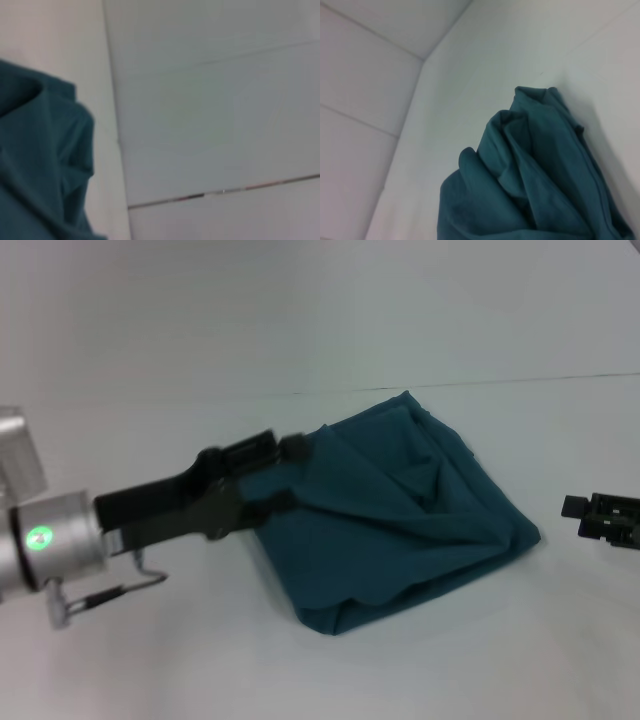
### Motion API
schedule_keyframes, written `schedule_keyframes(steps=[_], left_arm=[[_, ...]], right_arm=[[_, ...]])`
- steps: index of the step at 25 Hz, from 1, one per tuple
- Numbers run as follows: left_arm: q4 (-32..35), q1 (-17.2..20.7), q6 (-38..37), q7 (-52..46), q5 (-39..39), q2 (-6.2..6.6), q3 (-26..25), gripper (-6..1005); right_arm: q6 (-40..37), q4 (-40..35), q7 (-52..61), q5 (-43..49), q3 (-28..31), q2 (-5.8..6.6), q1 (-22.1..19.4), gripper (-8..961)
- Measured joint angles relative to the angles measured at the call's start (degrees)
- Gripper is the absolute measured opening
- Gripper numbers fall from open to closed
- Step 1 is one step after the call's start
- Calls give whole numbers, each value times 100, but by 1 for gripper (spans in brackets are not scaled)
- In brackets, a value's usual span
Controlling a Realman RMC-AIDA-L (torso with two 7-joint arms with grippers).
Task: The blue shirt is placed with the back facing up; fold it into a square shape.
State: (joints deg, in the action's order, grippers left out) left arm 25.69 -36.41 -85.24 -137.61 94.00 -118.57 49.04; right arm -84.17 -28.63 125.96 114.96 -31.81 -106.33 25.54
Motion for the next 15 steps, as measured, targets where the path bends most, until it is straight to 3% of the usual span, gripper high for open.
schedule_keyframes(steps=[3,6,15], left_arm=[[291,258,-210,-146,537,56,-80,913],[399,395,-197,-262,894,41,-233,913],[362,503,295,-308,993,-175,-260,910]], right_arm=[[-185,-259,424,372,0,133,255,703],[-302,-643,1018,851,0,177,556,703],[-356,-1148,2304,2671,-8,379,1847,704]])
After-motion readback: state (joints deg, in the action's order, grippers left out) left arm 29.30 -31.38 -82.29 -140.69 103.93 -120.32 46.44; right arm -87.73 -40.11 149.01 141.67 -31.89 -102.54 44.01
